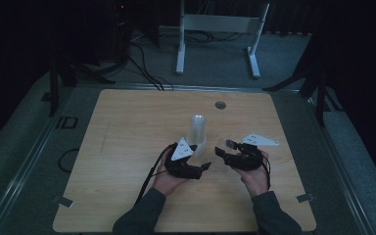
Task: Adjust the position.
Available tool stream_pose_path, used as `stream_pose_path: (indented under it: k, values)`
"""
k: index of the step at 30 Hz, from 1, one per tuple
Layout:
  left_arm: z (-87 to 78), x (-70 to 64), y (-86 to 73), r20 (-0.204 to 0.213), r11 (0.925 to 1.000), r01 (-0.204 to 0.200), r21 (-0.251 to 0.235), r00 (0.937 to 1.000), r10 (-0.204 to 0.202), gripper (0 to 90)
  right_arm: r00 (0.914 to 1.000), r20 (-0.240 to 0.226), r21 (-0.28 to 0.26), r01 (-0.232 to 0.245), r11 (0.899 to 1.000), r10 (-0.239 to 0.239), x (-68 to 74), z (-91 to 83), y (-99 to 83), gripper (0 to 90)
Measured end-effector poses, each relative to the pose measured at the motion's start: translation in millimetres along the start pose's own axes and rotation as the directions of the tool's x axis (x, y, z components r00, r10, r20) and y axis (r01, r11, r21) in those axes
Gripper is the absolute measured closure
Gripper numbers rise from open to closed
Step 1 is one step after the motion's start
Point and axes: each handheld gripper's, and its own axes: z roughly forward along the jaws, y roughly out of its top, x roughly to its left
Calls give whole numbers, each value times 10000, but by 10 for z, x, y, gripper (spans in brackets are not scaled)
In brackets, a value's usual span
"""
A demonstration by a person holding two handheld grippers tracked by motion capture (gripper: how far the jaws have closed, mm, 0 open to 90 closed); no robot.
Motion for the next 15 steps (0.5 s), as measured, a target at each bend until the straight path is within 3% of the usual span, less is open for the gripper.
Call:
stream_pose_path:
  k: [5, 15]
  values:
    - [36, -38, 18, 113, 10000, -84, 27, 9999, 84, 204, 9998, -64, -138, -180, 9997, 179, 3, -4, -9, 401]
    - [148, -85, 18, 239, 9998, -191, 116, 9995, 188, 202, 9936, -811, -346, -812, 9961, 782, -3, 5, -32, 405]
